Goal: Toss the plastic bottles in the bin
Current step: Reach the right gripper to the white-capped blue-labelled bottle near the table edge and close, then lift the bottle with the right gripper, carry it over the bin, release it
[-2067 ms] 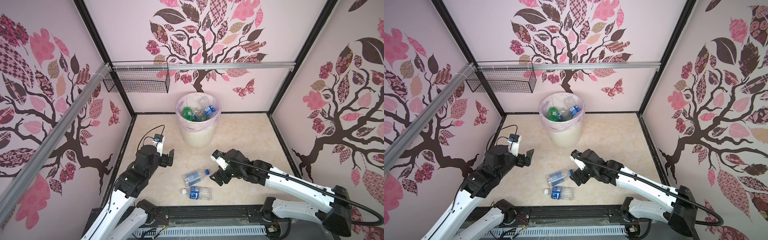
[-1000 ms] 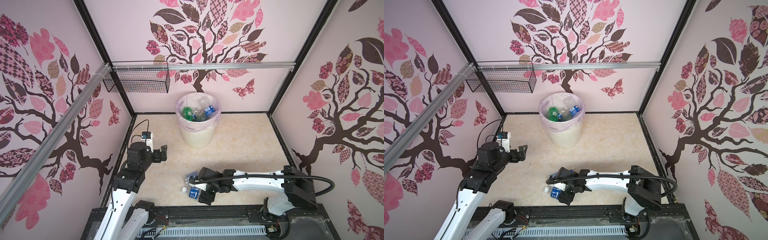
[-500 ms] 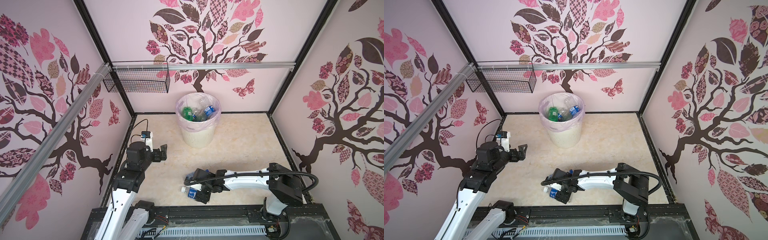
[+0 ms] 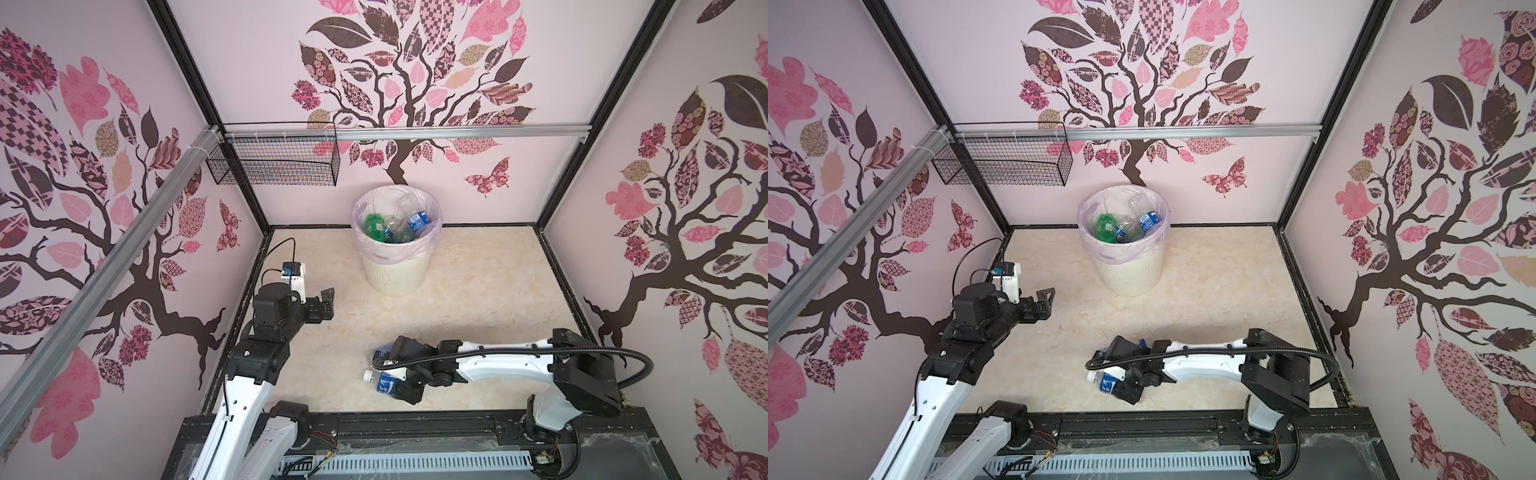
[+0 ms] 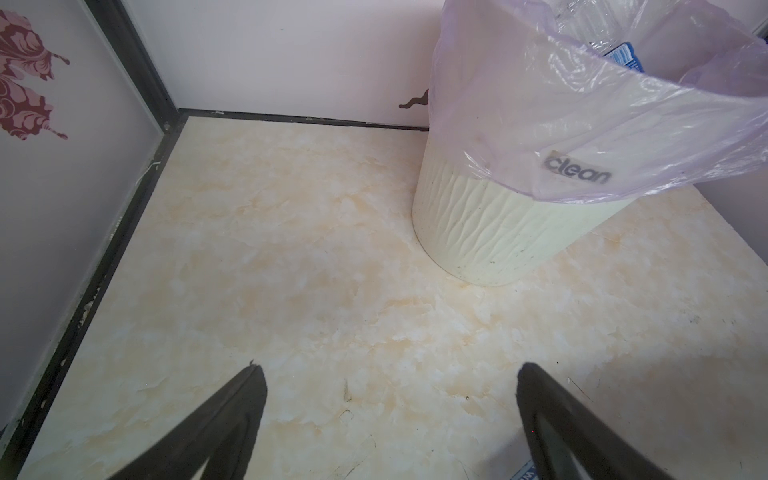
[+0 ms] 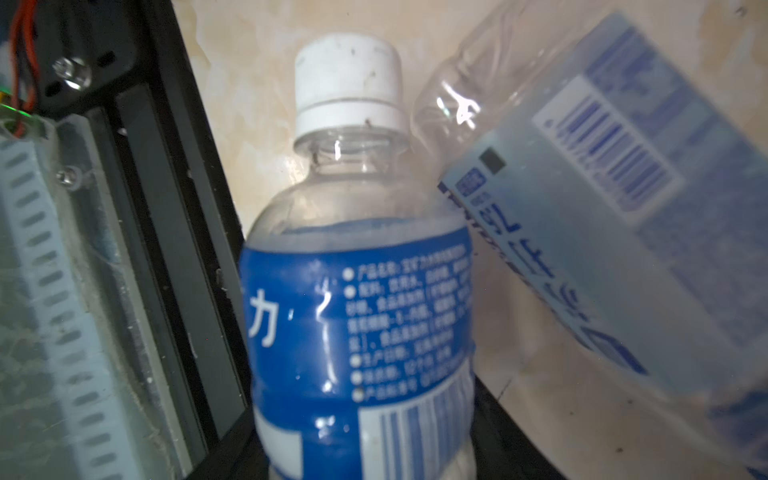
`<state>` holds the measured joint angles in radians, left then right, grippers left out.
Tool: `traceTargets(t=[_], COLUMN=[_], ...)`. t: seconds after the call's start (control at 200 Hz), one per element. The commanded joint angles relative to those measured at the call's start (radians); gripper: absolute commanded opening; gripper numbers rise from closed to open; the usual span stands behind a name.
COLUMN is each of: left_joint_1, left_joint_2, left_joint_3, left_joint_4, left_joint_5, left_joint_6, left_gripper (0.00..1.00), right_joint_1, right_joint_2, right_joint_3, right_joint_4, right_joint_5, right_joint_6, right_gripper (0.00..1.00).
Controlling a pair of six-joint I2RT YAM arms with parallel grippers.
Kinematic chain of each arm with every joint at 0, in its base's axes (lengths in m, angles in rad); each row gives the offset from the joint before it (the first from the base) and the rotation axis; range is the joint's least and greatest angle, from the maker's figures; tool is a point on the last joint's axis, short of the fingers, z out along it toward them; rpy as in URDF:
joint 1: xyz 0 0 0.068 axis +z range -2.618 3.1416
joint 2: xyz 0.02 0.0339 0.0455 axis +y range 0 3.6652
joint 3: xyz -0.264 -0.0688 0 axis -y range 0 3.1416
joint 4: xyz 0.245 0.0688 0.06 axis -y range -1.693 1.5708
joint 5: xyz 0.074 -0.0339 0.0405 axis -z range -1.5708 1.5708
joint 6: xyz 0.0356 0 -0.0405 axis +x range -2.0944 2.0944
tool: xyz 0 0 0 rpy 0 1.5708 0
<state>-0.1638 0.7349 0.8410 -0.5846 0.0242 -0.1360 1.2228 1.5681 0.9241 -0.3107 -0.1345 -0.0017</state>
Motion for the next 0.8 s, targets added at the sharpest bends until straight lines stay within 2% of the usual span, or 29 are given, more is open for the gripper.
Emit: traceTargets(t=[0.0,0.08,0.16,0.34,0.565,0.795], left_joint_1=[0.007,0.006,0.008,0.007,0.009,0.009], left_joint_2=[-0.004,-0.007,-0.009,-0.006,-0.006,0.000], left_joint_3=[-0.024,-0.026,-0.028,-0.027,-0.030,-0.031], left_joint_4=[0.016,0.017,0.019,0.021,0.029,0.032], left_joint_5=[0.003,0.002,0.003,0.006,0.018,0.023], left_joint_6=[-0.010,-0.011,-0.010,-0.010,-0.011,-0.013], left_gripper=[0.97,0.97,0.97,0.97,0.97,0.97], right_joint_1=[0.005,0.000,-0.021,-0.147,-0.190,-0.198], right_joint_2=[-0.114,-0.174,-0.243,-0.414,-0.644,-0.827], right_joint_3=[0.012,0.005,-0.016,-0.078,-0.163,-0.195], right_joint_4=[0.027,0.031,0.040,0.044,0.068,0.059], right_joint_5=[0.000,0.025,0.053,0.110,0.358,0.555], right_joint_6=[0.031,0.051,0.068,0.111,0.101,0.102], right_gripper=[0.57,0.57,0.50,0.49,0.56,0.52])
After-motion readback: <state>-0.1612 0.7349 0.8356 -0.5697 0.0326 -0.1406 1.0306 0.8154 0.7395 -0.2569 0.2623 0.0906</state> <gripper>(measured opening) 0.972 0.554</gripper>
